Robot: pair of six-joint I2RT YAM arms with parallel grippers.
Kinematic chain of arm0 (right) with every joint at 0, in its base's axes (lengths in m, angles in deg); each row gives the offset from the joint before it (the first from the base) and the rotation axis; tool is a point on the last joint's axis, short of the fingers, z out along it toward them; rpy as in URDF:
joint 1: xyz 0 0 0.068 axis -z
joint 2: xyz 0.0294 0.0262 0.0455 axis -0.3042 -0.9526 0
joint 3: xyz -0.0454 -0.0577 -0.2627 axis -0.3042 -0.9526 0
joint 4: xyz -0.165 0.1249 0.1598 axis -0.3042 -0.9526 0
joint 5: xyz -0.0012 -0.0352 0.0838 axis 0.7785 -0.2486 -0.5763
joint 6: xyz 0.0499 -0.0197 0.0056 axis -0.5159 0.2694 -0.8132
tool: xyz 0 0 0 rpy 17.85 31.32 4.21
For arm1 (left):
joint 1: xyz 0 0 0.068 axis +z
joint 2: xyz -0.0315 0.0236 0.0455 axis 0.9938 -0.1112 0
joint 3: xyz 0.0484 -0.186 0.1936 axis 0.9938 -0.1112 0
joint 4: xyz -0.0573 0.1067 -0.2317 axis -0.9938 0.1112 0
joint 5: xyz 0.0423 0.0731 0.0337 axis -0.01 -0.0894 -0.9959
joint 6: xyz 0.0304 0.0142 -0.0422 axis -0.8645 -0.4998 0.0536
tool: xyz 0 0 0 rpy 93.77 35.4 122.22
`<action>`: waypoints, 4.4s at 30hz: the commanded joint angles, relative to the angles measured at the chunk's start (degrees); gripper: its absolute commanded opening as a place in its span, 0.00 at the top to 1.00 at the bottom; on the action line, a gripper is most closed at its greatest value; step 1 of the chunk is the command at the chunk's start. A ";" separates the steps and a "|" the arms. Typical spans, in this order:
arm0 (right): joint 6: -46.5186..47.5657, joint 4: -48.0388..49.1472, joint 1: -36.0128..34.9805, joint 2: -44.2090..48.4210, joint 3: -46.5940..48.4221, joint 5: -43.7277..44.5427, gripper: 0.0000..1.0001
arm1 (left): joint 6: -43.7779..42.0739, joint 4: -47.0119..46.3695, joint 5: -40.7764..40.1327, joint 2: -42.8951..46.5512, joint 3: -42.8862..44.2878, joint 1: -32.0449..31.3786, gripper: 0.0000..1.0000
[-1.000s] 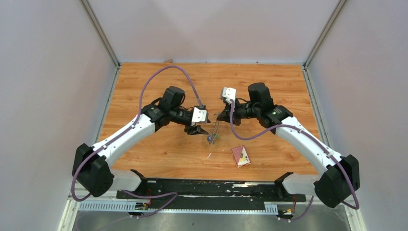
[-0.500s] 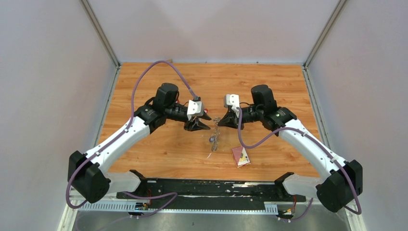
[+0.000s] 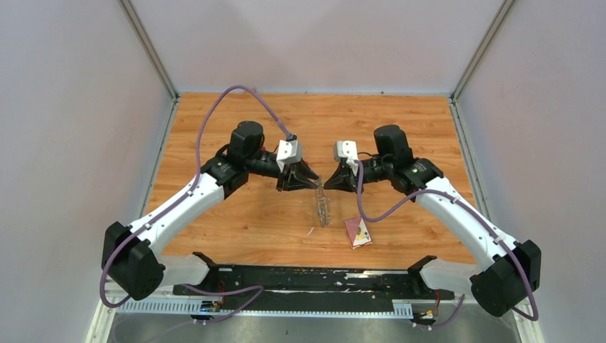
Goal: Put the keys on the keyring
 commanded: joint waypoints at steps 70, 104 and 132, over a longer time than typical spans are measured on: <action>-3.12 3.67 1.40 5.20 1.68 6.37 0.54 | -12.49 30.99 -18.65 -7.86 16.63 -2.21 1.00; -17.01 17.68 3.95 1.88 -4.70 0.51 0.60 | -13.09 74.65 -48.66 -25.92 54.39 -12.89 1.00; -12.77 15.89 4.46 3.68 -5.93 -1.34 0.61 | -12.10 69.74 -57.10 -25.46 59.21 -16.26 1.00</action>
